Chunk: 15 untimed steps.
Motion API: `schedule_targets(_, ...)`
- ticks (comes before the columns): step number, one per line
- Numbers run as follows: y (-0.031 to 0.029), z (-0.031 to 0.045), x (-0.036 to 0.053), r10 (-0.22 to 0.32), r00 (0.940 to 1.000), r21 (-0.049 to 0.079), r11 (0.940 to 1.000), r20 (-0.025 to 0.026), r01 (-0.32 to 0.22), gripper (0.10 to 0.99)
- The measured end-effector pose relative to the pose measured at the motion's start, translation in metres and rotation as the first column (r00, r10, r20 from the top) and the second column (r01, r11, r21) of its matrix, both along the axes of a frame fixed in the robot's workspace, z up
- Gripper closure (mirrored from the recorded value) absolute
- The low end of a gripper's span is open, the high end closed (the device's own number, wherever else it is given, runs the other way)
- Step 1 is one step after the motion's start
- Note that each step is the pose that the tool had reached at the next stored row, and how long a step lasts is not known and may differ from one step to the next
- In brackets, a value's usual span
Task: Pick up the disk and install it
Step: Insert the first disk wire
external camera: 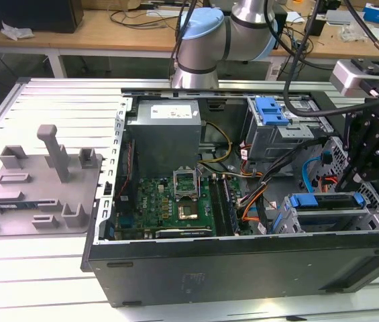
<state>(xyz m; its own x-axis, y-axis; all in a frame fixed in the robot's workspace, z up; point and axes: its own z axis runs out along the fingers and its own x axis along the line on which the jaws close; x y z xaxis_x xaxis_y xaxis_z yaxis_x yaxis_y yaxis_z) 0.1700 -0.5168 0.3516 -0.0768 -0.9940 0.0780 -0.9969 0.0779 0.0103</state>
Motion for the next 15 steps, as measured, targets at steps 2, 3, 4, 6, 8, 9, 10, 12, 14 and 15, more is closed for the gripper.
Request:
schedule_targets(2,-0.0006,0.0001,0.0000,0.003,1.0000,0.000,1.0000,0.0004,-0.003,0.922)
schedule_targets(3,-0.0010,0.0000,0.0000,0.005,1.0000,0.000,1.0000,0.0007,-0.005,0.922)
schedule_targets(4,-0.0012,0.0000,0.0000,0.006,1.0000,0.000,1.0000,0.0008,-0.006,0.922)
schedule_targets(6,-0.0013,0.0000,-0.0001,0.006,1.0000,0.000,1.0000,0.0008,-0.006,0.922)
schedule_targets(8,-0.0014,0.0000,-0.0001,0.007,1.0000,0.000,1.0000,0.0007,-0.007,0.922)
schedule_targets(9,-0.0014,0.0000,0.0000,0.007,1.0000,0.000,1.0000,0.0008,-0.007,0.922)
schedule_targets(10,-0.0014,0.0000,0.0000,0.007,1.0000,0.000,1.0000,0.0007,-0.007,0.922)
schedule_targets(12,-0.0014,0.0000,-0.0001,0.007,1.0000,0.000,1.0000,0.0007,-0.007,0.922)
schedule_targets(14,-0.0015,0.0000,0.0000,0.007,1.0000,0.000,1.0000,0.0008,-0.007,0.922)
schedule_targets(15,-0.0020,0.0000,-0.0001,0.007,1.0000,0.000,1.0000,0.0008,-0.007,0.922)
